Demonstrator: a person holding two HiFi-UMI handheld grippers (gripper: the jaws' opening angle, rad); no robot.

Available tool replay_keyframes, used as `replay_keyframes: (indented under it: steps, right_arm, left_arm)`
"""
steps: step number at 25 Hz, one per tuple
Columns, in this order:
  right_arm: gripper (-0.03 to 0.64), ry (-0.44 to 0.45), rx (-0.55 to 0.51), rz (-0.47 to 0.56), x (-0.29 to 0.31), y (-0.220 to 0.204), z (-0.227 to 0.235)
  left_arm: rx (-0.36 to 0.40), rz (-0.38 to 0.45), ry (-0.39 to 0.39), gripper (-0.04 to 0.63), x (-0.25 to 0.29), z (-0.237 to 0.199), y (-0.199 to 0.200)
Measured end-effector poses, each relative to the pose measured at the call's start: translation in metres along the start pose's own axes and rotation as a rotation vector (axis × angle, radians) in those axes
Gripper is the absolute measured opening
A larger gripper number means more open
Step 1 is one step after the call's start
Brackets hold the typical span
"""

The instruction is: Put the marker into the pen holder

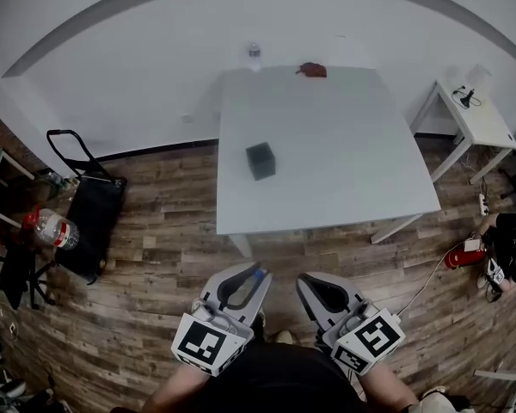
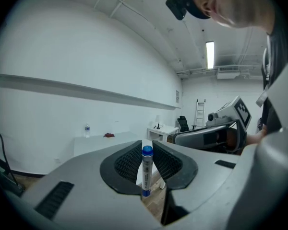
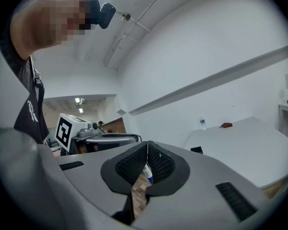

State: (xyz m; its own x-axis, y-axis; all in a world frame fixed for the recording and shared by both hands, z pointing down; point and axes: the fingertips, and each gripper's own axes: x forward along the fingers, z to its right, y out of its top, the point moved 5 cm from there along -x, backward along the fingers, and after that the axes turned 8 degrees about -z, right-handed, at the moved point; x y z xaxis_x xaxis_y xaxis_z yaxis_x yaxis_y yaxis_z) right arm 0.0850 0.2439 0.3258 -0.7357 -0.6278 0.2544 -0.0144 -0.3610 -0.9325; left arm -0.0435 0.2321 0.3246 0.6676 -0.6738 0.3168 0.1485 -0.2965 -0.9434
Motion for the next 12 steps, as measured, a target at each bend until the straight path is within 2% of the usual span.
replay_keyframes:
  steps: [6,12]
  right_arm:
    - [0.015,-0.032,0.015,-0.016,0.05,0.021,0.024]
    - [0.015,-0.092,0.024,-0.031,0.095,0.041,0.045]
  left_arm:
    - [0.003,-0.011,-0.026,0.071,0.029,-0.06,0.011]
    - [-0.017,-0.008,-0.084,0.071,0.058,-0.111,0.022]
